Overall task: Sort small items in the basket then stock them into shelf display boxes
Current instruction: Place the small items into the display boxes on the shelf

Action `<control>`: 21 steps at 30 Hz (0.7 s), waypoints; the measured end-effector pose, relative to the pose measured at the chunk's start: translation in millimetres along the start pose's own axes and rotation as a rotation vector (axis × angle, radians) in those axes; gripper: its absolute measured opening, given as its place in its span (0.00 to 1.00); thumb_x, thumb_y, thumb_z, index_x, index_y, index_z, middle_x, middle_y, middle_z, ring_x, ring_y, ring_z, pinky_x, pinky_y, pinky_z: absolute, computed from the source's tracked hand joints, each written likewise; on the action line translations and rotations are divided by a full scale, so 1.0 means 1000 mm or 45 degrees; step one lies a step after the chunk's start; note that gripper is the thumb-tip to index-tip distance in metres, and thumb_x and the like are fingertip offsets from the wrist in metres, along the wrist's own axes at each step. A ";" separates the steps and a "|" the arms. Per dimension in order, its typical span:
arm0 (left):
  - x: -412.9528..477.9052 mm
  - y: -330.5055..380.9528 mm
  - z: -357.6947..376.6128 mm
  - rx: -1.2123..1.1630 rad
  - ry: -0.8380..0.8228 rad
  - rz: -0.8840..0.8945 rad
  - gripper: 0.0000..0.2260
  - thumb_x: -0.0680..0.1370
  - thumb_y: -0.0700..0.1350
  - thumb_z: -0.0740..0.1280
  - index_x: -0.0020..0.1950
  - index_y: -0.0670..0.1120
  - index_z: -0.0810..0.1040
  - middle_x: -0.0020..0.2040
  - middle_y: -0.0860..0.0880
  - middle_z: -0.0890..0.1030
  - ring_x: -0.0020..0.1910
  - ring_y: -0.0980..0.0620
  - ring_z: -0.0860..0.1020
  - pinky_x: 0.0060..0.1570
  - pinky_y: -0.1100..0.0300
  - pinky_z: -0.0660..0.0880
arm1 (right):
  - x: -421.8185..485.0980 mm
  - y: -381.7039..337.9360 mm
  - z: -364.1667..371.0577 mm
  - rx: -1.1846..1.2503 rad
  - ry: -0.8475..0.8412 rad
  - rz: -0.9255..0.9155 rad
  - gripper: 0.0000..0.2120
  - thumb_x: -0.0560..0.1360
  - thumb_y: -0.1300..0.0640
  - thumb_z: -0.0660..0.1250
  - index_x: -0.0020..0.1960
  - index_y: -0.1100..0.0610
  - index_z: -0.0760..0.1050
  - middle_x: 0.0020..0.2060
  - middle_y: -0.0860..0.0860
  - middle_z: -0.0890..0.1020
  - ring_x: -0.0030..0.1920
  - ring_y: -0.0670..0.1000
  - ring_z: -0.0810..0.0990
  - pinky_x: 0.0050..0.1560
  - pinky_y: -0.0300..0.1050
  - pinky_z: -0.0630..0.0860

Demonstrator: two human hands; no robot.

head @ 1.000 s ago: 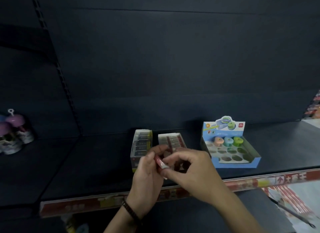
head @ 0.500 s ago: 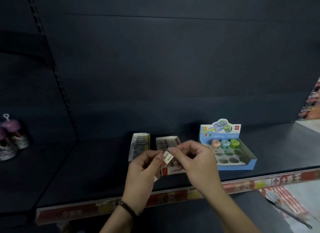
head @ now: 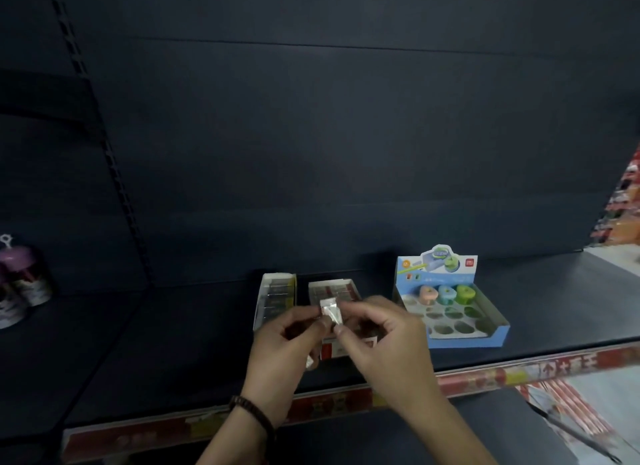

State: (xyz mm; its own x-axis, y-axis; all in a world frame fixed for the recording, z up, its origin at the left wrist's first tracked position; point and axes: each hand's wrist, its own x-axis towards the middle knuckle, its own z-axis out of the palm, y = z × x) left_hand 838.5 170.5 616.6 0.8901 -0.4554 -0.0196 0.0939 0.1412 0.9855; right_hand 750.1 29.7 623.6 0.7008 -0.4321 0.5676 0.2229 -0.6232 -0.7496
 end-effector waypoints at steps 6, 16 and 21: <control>0.000 0.003 0.003 0.193 -0.023 0.104 0.10 0.81 0.47 0.72 0.42 0.46 0.86 0.32 0.50 0.80 0.33 0.55 0.76 0.40 0.57 0.73 | 0.007 0.010 -0.002 -0.079 -0.057 -0.022 0.13 0.69 0.55 0.84 0.53 0.49 0.89 0.46 0.39 0.85 0.48 0.45 0.86 0.49 0.41 0.82; -0.005 -0.009 -0.009 0.447 0.094 0.140 0.28 0.85 0.60 0.57 0.36 0.43 0.81 0.25 0.47 0.74 0.25 0.53 0.72 0.28 0.62 0.68 | 0.043 0.036 -0.023 -0.375 -0.113 -0.073 0.09 0.69 0.58 0.80 0.48 0.47 0.90 0.46 0.39 0.87 0.48 0.40 0.85 0.53 0.39 0.78; -0.003 -0.013 -0.007 0.400 -0.048 -0.065 0.25 0.87 0.58 0.56 0.39 0.42 0.76 0.27 0.48 0.68 0.24 0.54 0.65 0.26 0.62 0.62 | 0.069 0.046 0.004 -0.781 -0.593 -0.141 0.12 0.73 0.53 0.72 0.54 0.42 0.87 0.54 0.43 0.87 0.56 0.50 0.84 0.57 0.47 0.81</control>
State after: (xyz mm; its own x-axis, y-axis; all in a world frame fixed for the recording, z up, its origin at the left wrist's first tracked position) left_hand 837.3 175.9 602.3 0.8700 -0.4880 -0.0698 -0.0096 -0.1584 0.9873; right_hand 811.2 -26.2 626.6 0.9390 -0.1122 0.3250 -0.0112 -0.9548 -0.2972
